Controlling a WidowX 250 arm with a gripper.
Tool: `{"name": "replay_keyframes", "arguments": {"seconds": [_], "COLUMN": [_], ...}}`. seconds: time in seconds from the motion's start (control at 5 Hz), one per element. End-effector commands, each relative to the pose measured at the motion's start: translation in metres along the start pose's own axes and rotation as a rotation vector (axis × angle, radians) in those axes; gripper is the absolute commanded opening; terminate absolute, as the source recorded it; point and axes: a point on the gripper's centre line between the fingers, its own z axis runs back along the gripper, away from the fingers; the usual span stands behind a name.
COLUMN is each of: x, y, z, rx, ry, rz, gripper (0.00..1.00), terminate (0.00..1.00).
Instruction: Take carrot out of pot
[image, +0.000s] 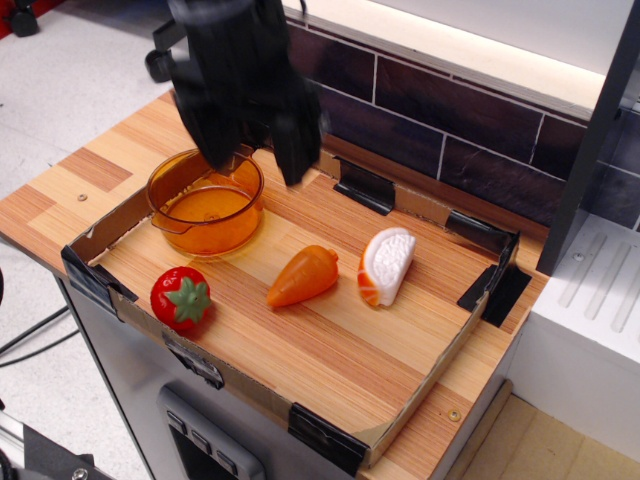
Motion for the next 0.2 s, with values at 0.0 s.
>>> {"name": "replay_keyframes", "arguments": {"seconds": [0.0], "x": [0.0103], "y": [0.0034], "z": [0.0144], "rx": [0.004], "ry": [-0.038], "rz": [-0.007], "gripper": [1.00], "terminate": [1.00]}}
